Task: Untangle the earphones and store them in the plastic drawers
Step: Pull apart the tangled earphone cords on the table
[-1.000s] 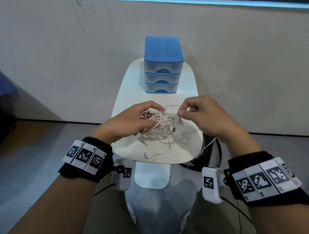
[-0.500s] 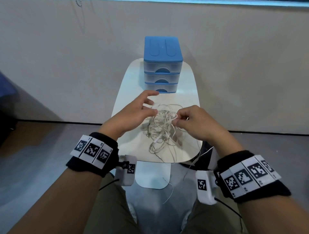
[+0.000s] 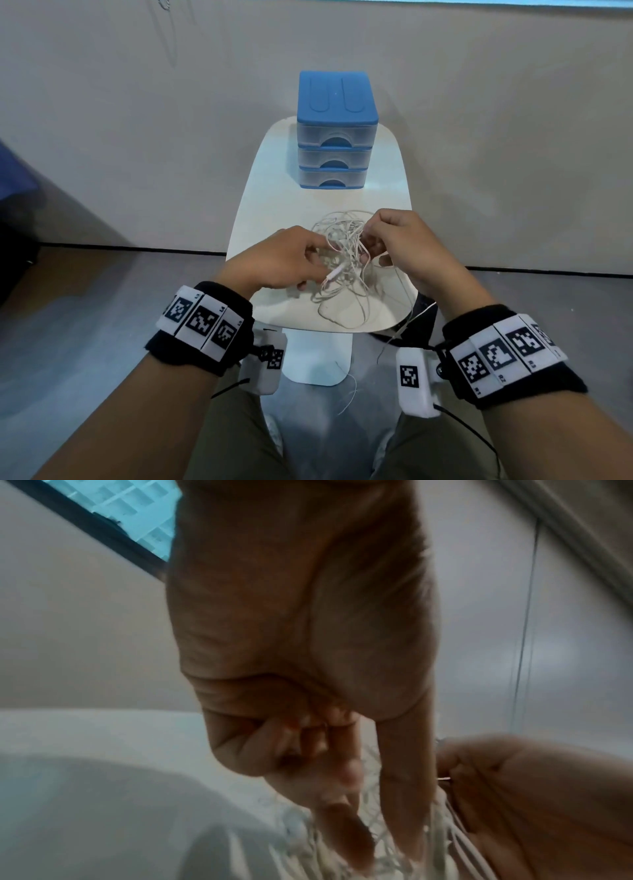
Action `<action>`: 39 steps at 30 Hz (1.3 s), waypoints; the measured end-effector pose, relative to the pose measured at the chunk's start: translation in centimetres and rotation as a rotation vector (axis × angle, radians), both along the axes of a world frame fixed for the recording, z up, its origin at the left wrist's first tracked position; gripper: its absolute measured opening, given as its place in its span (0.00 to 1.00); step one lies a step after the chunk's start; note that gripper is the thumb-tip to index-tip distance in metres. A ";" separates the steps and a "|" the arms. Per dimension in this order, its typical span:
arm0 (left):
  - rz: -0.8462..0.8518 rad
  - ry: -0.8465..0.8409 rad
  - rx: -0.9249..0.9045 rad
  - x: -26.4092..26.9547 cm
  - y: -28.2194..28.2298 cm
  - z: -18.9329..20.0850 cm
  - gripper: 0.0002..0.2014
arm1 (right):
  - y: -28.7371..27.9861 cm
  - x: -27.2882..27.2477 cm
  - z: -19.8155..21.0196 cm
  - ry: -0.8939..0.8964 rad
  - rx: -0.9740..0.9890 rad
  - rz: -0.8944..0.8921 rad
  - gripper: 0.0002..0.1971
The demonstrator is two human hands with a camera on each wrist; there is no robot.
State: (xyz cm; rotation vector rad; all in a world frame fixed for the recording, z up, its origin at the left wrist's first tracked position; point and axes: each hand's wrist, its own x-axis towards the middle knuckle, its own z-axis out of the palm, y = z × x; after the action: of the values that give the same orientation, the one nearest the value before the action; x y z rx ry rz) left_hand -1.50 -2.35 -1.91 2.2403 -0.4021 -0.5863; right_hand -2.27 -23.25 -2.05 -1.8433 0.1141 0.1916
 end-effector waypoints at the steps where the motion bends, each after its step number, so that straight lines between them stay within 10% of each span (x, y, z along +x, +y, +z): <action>1: 0.018 -0.024 -0.068 0.1 -0.3 -0.2 0.11 | 0.0 0.0 0.0 0.017 0.039 0.000 0.11; 24: 0.438 0.047 -0.572 1.3 -0.8 -0.5 0.05 | -1.2 -0.4 -2.5 -0.038 -0.172 0.097 0.07; 39: 0.299 0.116 -0.794 1.3 0.4 2.5 0.16 | -0.5 -0.4 -2.0 -0.034 -0.111 0.051 0.04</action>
State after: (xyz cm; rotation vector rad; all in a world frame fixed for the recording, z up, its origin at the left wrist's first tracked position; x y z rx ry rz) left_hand -0.19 -1.94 0.59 1.4567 -0.1823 -0.3132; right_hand -2.62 -23.74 -4.09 -1.9608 0.0552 0.1921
